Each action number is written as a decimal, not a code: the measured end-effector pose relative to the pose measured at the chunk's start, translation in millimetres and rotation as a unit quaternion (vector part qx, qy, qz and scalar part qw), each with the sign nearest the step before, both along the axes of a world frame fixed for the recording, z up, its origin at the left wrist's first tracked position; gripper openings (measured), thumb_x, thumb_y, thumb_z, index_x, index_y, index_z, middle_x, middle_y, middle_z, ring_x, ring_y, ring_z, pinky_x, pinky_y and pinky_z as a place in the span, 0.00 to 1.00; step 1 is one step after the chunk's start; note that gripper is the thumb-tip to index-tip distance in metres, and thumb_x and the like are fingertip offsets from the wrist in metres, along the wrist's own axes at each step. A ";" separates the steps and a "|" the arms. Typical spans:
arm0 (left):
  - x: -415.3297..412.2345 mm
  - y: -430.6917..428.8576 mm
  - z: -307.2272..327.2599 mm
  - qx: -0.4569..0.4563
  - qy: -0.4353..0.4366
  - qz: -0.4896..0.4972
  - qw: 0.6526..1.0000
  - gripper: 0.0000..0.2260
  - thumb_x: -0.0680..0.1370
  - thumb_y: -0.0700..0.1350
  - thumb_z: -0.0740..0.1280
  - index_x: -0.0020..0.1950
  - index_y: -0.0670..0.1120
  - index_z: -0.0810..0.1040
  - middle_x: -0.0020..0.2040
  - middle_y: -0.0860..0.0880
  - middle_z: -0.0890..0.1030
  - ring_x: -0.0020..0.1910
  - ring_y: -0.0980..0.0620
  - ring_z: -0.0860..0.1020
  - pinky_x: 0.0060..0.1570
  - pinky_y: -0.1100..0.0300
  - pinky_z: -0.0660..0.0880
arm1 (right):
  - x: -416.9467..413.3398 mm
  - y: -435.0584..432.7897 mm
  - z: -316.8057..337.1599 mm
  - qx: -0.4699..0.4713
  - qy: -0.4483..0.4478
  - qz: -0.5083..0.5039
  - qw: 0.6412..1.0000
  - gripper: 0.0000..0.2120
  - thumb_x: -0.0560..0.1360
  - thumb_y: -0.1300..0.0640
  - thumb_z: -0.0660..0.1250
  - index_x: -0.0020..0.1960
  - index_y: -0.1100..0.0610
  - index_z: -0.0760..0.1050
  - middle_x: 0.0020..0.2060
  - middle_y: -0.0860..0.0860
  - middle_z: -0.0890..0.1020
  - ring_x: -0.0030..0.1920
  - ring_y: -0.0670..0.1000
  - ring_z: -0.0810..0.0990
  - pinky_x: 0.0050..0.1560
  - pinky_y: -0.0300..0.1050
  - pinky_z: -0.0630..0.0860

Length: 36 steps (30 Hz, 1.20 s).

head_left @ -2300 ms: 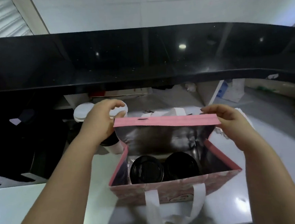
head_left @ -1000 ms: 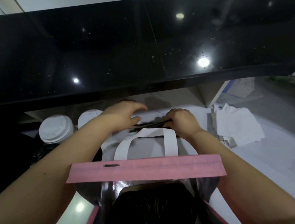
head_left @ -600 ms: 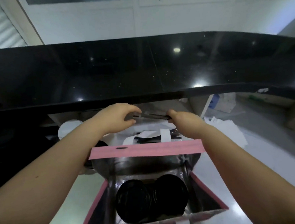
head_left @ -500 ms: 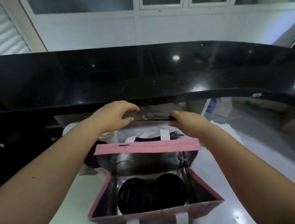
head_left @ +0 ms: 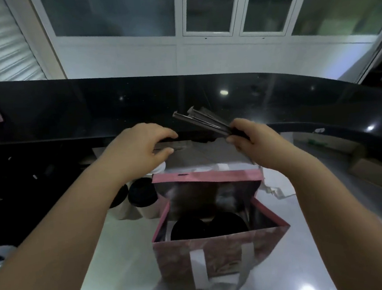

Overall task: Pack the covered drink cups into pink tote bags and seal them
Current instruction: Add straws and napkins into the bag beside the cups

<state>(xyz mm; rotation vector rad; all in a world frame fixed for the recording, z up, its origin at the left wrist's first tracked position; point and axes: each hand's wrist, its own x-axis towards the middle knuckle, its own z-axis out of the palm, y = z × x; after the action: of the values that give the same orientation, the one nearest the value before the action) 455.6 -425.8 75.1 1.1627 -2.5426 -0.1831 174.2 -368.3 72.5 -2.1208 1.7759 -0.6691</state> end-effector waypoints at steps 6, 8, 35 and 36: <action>5.1 36.5 -29.2 -0.003 -0.003 -0.054 0.999 0.16 0.76 0.55 0.68 0.64 0.55 0.79 0.63 0.55 0.79 0.63 0.53 0.73 0.61 0.48 0.72 | 54.7 28.3 -1.9 0.014 -0.170 0.067 0.983 0.05 0.80 0.58 0.63 0.48 0.48 0.73 0.34 0.49 0.79 0.36 0.46 0.78 0.39 0.38 0.76; 5.5 44.2 -38.8 0.033 0.008 -0.080 0.996 0.14 0.76 0.55 0.69 0.61 0.56 0.80 0.62 0.58 0.78 0.64 0.55 0.72 0.62 0.48 0.71 | 73.2 36.4 -12.8 0.039 -0.236 0.106 0.965 0.05 0.80 0.61 0.63 0.50 0.52 0.73 0.35 0.50 0.79 0.37 0.50 0.79 0.42 0.43 0.79; 8.8 30.8 -60.9 -0.023 0.109 -0.077 0.991 0.12 0.73 0.60 0.71 0.47 0.53 0.85 0.66 0.52 0.77 0.69 0.49 0.68 0.67 0.45 0.64 | 80.9 67.9 -62.6 0.054 0.059 -0.080 0.994 0.19 0.73 0.47 0.71 0.63 0.44 0.73 0.55 0.43 0.80 0.49 0.43 0.76 0.43 0.31 0.69; 4.2 29.1 -60.0 -0.028 0.114 -0.078 0.990 0.11 0.74 0.58 0.71 0.44 0.52 0.85 0.65 0.52 0.78 0.67 0.49 0.69 0.65 0.47 0.65 | 81.5 69.2 -60.4 0.050 0.058 -0.086 0.993 0.19 0.73 0.48 0.71 0.63 0.44 0.73 0.55 0.43 0.80 0.47 0.42 0.75 0.42 0.31 0.68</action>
<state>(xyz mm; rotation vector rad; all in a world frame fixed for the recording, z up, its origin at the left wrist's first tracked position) 459.8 -396.7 15.1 0.8693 -2.4181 -0.2642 255.8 -299.1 12.1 -1.9942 2.0259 -0.4947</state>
